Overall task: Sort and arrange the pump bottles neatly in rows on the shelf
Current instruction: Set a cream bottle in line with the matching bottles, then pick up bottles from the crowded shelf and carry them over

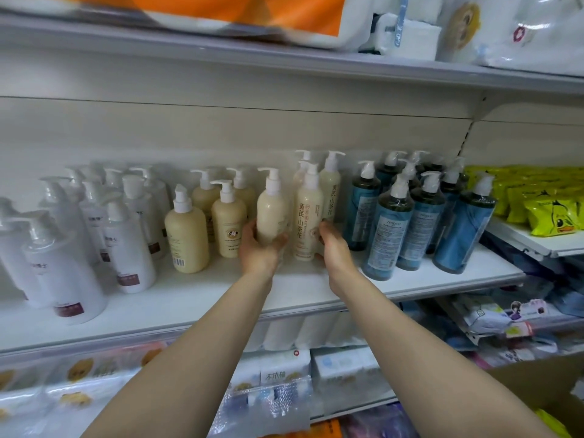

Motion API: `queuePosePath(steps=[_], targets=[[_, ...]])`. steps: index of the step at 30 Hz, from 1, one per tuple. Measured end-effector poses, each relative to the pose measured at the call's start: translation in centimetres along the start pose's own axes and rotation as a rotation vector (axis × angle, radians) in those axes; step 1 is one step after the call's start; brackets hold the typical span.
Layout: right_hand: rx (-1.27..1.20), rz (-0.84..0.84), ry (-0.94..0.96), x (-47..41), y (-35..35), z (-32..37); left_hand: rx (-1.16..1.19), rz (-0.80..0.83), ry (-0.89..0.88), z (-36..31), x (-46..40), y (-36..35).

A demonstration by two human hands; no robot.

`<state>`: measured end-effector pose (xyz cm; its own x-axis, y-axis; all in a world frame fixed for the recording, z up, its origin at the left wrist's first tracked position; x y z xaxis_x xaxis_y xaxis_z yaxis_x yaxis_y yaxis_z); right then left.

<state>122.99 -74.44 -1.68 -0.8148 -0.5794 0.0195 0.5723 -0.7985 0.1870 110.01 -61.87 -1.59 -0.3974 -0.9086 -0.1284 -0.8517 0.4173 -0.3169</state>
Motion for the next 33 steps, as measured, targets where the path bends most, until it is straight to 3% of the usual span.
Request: queuePosePath(steps=[14,22,28,33], targets=[[-0.127,0.034,-0.045,-1.0,-0.2,-1.0,-0.186,0.043,-0.025,0.6,-3.0,-1.1],[-0.138,0.047,-0.062,-1.7,-1.2,-1.0,-0.181,-0.111,0.123,3.4,-1.9,-0.7],[-0.149,0.042,-0.039,-1.6,-1.8,-0.6,-0.121,-0.135,0.114,4.6,-0.8,-1.2],[-0.099,-0.076,0.055,-1.0,-0.4,0.0,-0.118,-0.147,0.056,3.4,1.8,-1.7]])
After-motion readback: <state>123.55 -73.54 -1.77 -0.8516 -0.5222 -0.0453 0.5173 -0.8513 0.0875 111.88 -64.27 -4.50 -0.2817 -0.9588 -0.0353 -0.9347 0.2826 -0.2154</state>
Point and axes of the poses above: each hand's wrist, its own x-axis away from the middle knuckle, its own y-axis out of the back of the hand, z = x × y, the point moved 9 cm from there along -x, towards the middle knuckle, and after that the axes turned 13 degrees about x, right-handed, at the moved point
